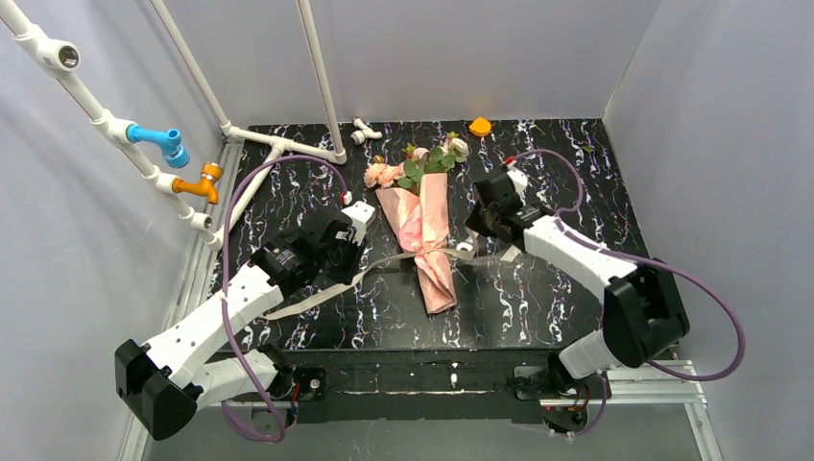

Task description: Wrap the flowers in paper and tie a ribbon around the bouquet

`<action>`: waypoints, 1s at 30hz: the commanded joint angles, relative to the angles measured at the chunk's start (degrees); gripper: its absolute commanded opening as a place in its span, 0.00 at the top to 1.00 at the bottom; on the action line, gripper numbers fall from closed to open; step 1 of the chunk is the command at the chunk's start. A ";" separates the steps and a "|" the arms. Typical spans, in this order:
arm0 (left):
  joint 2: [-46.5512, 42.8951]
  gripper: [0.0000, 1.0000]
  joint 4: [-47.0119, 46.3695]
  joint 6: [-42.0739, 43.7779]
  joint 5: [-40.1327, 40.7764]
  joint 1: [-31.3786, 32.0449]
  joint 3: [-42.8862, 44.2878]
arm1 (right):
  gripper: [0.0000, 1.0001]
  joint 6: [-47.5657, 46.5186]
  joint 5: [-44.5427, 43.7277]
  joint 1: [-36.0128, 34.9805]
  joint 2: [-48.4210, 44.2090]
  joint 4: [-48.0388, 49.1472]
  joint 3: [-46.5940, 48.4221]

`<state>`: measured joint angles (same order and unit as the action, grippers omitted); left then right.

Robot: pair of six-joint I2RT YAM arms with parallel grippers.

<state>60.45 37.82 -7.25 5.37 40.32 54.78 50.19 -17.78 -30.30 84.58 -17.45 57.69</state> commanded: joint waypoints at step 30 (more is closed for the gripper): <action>-1.03 0.73 1.81 -0.54 7.57 0.09 -0.73 | 0.90 6.81 -1.77 -24.63 18.56 4.67 19.44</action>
<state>60.23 38.22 -7.40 10.00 40.32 54.68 62.65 -17.93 -54.89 101.67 -11.97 73.34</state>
